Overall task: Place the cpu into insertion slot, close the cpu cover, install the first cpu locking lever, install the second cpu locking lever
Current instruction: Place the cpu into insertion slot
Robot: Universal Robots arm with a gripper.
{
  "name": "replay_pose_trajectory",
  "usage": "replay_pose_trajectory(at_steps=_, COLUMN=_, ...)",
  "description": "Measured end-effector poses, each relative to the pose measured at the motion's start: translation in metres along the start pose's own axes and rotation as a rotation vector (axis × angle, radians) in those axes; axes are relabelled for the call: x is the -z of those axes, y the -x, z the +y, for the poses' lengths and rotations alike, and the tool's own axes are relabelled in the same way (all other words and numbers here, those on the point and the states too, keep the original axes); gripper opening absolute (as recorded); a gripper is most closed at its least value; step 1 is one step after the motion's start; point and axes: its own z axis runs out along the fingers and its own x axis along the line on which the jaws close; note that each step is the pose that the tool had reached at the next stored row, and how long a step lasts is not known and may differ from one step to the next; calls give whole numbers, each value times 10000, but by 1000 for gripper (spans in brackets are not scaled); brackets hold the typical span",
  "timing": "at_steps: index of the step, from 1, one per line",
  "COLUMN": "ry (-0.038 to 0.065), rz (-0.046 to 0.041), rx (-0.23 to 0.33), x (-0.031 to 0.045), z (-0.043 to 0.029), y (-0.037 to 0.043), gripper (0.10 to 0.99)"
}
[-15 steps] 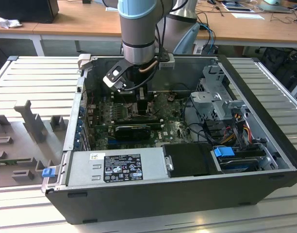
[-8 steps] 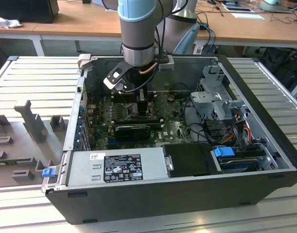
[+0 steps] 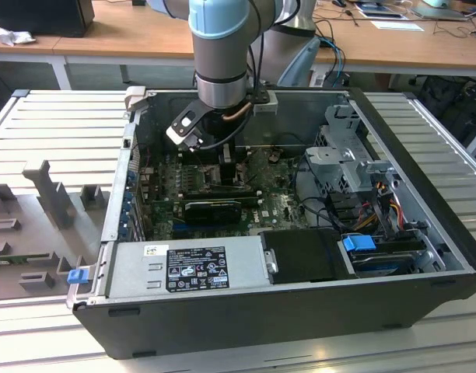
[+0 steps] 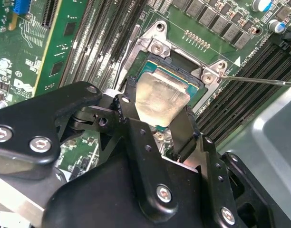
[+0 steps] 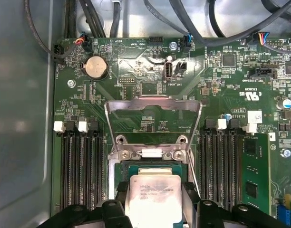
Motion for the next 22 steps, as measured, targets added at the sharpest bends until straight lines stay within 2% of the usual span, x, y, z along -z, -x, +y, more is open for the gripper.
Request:
replay_pose_trajectory(at_steps=3, ry=-1, rz=-2, rx=0, x=-27, z=-2, y=-7, gripper=529)
replay_pose_trajectory(at_steps=9, ry=0, rz=-1, rx=-1, x=-29, z=-3, y=-7, gripper=529)
replay_pose_trajectory(at_steps=11, ry=0, rz=-1, rx=-1, x=-29, z=-3, y=-7, gripper=541)
replay_pose_trajectory(at_steps=12, ry=0, rz=-1, rx=-1, x=-30, z=-3, y=-8, gripper=604)
replay_pose_trajectory(at_steps=15, ry=0, rz=2, rx=-1, x=-30, z=-3, y=-12, gripper=604)
replay_pose_trajectory(at_steps=22, ry=-1, rz=0, rx=-2, x=21, z=1, y=-13, gripper=592)
